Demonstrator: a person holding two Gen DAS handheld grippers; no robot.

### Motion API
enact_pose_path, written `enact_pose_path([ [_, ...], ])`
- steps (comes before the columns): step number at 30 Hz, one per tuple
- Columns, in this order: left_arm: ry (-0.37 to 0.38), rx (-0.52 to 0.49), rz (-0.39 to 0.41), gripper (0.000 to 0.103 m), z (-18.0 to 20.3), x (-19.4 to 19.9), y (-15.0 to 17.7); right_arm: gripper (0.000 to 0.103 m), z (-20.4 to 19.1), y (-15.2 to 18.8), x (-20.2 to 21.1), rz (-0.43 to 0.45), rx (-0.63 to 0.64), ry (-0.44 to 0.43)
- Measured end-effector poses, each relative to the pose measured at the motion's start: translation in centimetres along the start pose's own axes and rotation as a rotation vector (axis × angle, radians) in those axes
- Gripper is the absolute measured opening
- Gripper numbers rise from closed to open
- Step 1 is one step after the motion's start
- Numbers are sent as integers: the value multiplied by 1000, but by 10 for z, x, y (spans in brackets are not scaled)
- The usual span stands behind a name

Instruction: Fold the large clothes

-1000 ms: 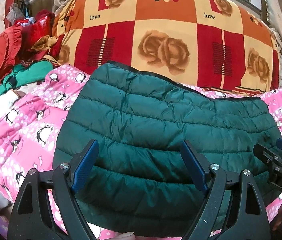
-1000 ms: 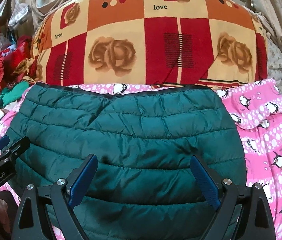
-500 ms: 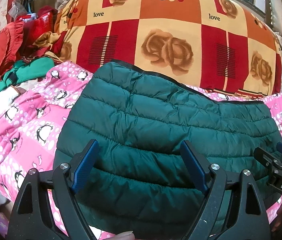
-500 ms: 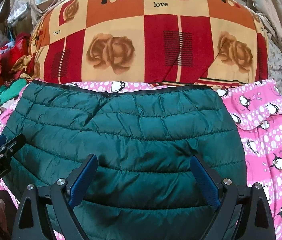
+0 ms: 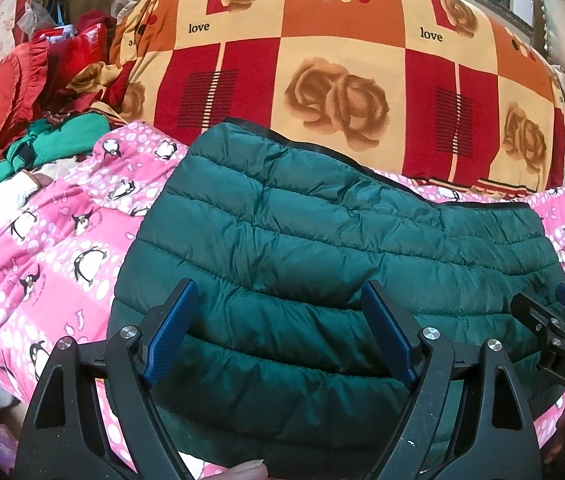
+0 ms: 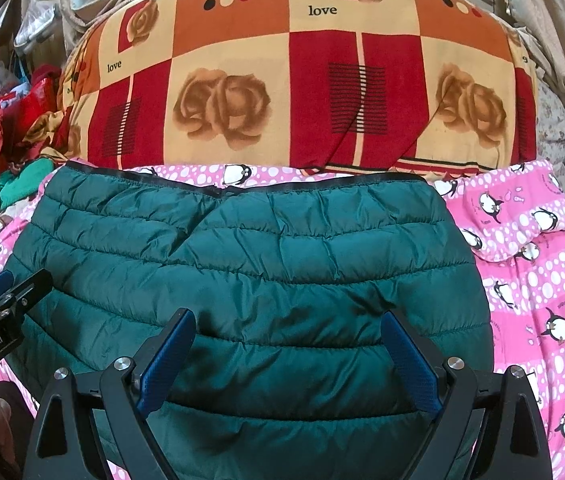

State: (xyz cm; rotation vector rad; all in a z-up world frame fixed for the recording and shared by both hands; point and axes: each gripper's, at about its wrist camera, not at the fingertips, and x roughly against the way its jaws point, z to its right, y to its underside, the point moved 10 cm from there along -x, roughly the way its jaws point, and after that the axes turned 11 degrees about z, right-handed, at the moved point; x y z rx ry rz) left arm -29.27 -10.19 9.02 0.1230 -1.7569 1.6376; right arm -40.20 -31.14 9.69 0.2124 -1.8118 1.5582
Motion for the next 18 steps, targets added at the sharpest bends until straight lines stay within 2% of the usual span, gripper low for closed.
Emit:
enact_pose_path([
  [18,3,-5,5,84,2,0,-3,92,3,-4,2,5,3,3],
])
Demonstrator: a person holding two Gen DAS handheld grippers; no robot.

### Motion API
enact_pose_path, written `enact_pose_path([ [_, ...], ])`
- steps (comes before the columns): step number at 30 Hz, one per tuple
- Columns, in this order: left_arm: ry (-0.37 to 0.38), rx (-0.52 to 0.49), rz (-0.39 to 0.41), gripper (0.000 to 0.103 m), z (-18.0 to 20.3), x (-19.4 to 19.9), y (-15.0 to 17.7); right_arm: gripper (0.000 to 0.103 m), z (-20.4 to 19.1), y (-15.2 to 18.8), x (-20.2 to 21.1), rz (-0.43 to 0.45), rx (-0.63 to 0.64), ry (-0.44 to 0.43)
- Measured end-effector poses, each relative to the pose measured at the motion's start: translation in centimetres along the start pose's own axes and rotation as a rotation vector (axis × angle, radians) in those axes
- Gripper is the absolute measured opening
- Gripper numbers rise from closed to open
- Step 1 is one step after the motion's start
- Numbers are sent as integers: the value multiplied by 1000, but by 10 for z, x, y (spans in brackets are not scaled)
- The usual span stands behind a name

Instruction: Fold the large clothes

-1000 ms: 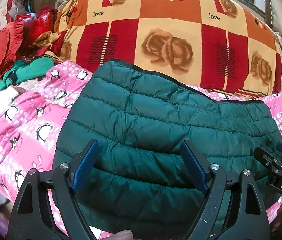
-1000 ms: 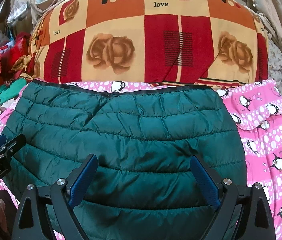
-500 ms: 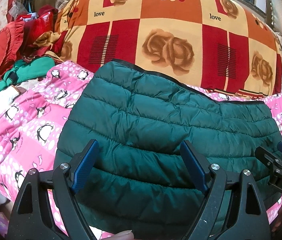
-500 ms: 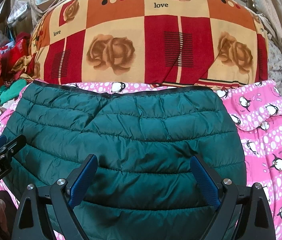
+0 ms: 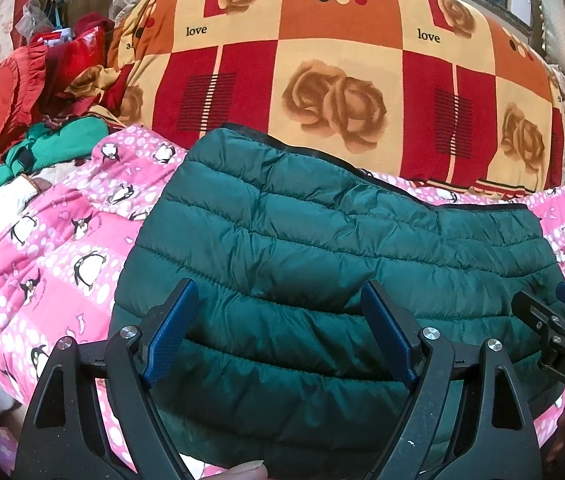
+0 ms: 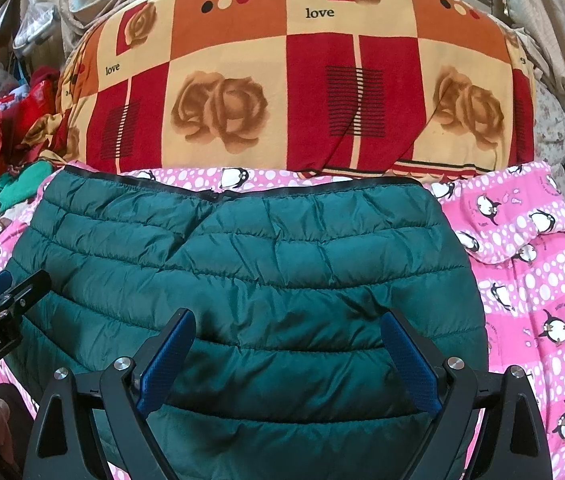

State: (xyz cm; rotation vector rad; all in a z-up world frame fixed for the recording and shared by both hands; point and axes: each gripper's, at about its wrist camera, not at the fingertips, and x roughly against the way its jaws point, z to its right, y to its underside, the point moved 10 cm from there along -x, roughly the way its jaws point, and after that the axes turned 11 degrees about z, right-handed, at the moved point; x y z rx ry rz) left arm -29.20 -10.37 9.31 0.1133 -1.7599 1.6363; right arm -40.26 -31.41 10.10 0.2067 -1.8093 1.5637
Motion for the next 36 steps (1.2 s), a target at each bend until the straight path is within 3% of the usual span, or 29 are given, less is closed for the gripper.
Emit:
enact_pose_path([
  [36,13,-1,0,84,3,-6,-1,92,1,-4,0,4,2,-1],
])
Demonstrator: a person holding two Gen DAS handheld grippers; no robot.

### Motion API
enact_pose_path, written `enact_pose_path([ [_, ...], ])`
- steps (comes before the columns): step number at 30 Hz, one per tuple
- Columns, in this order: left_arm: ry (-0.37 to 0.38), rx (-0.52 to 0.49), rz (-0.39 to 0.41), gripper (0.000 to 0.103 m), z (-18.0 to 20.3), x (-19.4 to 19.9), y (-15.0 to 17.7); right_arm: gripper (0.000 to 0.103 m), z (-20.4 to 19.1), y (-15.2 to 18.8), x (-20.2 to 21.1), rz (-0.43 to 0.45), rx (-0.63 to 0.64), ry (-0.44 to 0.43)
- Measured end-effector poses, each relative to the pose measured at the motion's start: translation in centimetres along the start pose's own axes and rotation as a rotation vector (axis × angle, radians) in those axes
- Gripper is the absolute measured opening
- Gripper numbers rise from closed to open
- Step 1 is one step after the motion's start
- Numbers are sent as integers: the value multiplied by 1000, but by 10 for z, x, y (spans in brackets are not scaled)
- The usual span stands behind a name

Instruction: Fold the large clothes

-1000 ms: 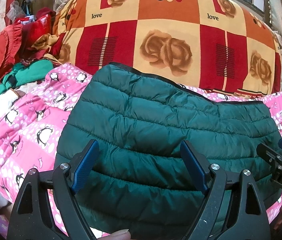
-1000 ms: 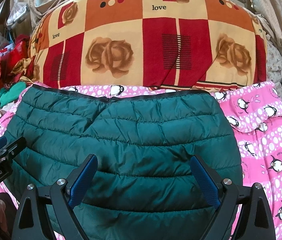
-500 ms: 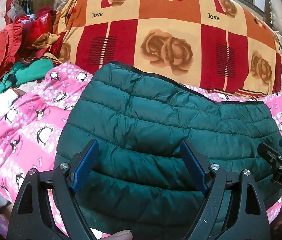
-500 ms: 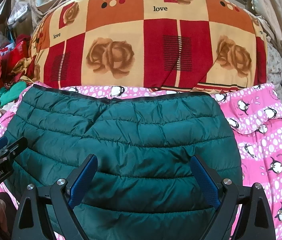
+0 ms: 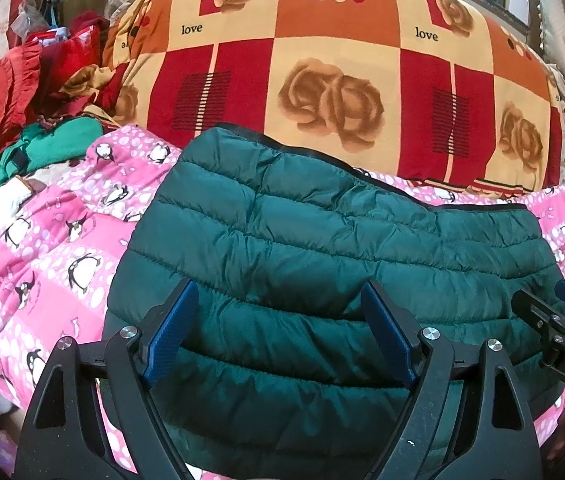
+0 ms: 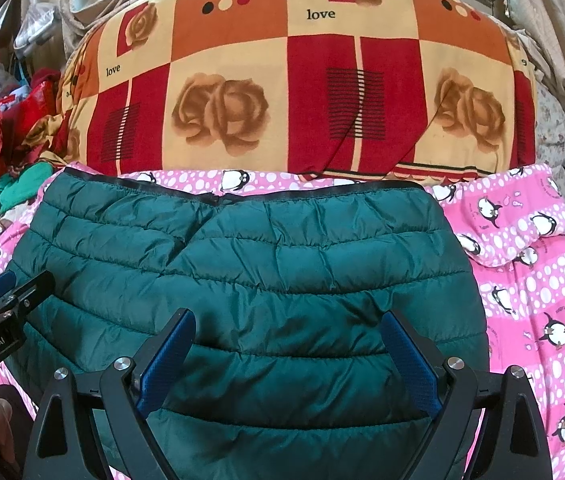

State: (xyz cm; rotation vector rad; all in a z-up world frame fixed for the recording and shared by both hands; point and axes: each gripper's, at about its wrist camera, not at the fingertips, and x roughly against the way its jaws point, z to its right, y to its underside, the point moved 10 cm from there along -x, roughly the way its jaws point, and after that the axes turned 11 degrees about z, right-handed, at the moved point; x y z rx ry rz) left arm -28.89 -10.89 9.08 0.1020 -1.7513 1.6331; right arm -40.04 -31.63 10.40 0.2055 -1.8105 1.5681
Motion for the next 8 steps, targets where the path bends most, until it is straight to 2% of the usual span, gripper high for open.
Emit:
enact_pose_path([
  [8,20,-8,14,84,-9,-4,-6,92,12,-5,-2,14,-34,-3],
])
